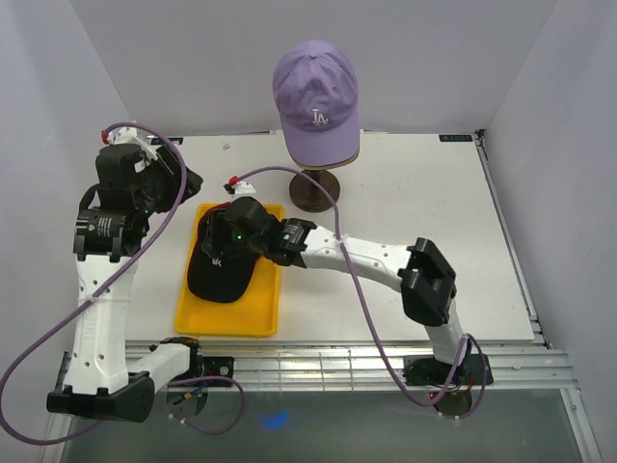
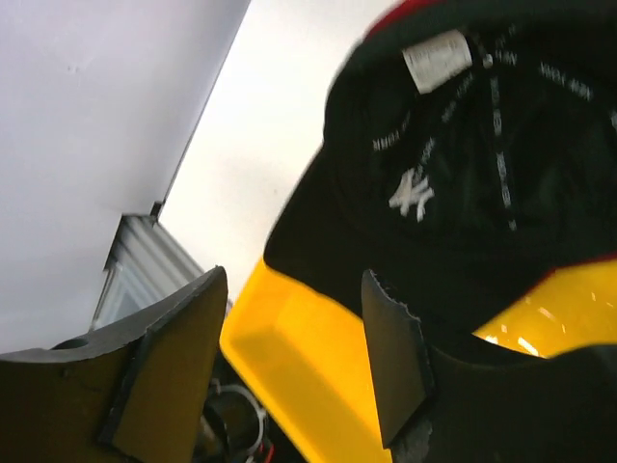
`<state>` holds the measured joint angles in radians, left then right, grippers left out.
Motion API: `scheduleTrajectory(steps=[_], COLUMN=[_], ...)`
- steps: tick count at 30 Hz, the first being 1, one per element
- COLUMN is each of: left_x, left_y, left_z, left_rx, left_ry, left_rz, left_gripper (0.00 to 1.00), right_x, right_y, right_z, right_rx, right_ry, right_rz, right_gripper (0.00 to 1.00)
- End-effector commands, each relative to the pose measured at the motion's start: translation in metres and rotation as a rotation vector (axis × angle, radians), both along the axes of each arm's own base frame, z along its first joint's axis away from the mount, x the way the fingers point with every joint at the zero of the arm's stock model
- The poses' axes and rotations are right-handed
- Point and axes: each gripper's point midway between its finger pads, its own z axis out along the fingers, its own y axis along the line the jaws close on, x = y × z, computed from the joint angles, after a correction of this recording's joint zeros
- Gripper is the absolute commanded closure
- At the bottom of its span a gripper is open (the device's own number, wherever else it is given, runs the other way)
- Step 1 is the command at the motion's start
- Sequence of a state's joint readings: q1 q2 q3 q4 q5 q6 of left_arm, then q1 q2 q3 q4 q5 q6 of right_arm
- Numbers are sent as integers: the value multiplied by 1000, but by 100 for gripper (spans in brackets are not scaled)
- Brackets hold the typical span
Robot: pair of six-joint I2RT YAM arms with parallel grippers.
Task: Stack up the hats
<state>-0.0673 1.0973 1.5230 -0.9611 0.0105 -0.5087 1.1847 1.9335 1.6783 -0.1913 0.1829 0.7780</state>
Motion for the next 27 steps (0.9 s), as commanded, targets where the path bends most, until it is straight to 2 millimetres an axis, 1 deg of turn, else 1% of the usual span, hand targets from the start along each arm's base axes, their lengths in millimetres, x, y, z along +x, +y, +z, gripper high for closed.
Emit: scheduleTrajectory(steps=[1, 2, 3, 4, 5, 6, 7, 8, 10, 11, 13, 15, 17, 18, 20, 21, 23, 24, 25, 27], left_x=[-19, -21, -24, -26, -28, -34, -35, -37, -40, -42, -44, -45, -47, -48, -49, -49, -49, -50, -50, -49], left_y=[-10, -11, -14, -16, -19, -24, -26, -28, -30, -31, -33, -33, -34, -34, -34, -35, -34, -35, -35, -35], left_z=[25, 29, 33, 37, 39, 45, 49, 52, 57, 58, 57, 51, 45, 44, 42, 38, 37, 36, 36, 36], left_rx=[-86, -94, -108, -129, -144, -163, -180, -188, -196, -198, -204, -204, -204, -204, -203, -203, -203, -201, -201, -202], left_ry=[-50, -60, -70, -81, -90, -114, -129, -137, -152, -155, -156, -147, -143, -142, -146, -138, -141, -140, -140, -141], left_rz=[-15, -21, -32, -37, -46, -73, -79, -85, -100, -104, -117, -120, -121, -124, -127, -129, -128, -130, -132, -135], left_gripper=[36, 34, 34, 34, 34, 34, 33, 33, 33, 33, 32, 32, 32, 32, 32, 32, 32, 32, 32, 32], right_x=[23, 27, 33, 35, 39, 41, 42, 44, 46, 48, 51, 54, 57, 57, 57, 58, 57, 58, 57, 56], right_y=[18, 26, 37, 42, 49, 58, 62, 66, 71, 74, 76, 73, 70, 69, 65, 64, 59, 57, 55, 52], right_z=[8, -9, 9, 4, -17, -2, -8, -22, -25, -32, -37, -44, -51, -51, -55, -55, -59, -58, -51, -52], right_rx=[-32, -59, -22, -37, -69, -36, -43, -58, -50, -53, -58, -73, -86, -87, -95, -95, -109, -107, -94, -95], right_ry=[-77, -73, -94, -94, -80, -91, -82, -73, -69, -68, -72, -70, -63, -66, -63, -61, -55, -53, -58, -58], right_rz=[-39, -36, -41, -36, -35, -32, -31, -31, -38, -47, -57, -74, -88, -97, -104, -108, -115, -125, -126, -127], right_gripper=[36, 35, 34, 33, 33, 33, 33, 34, 34, 34, 36, 38, 43, 50, 57, 67, 75, 81, 84, 92])
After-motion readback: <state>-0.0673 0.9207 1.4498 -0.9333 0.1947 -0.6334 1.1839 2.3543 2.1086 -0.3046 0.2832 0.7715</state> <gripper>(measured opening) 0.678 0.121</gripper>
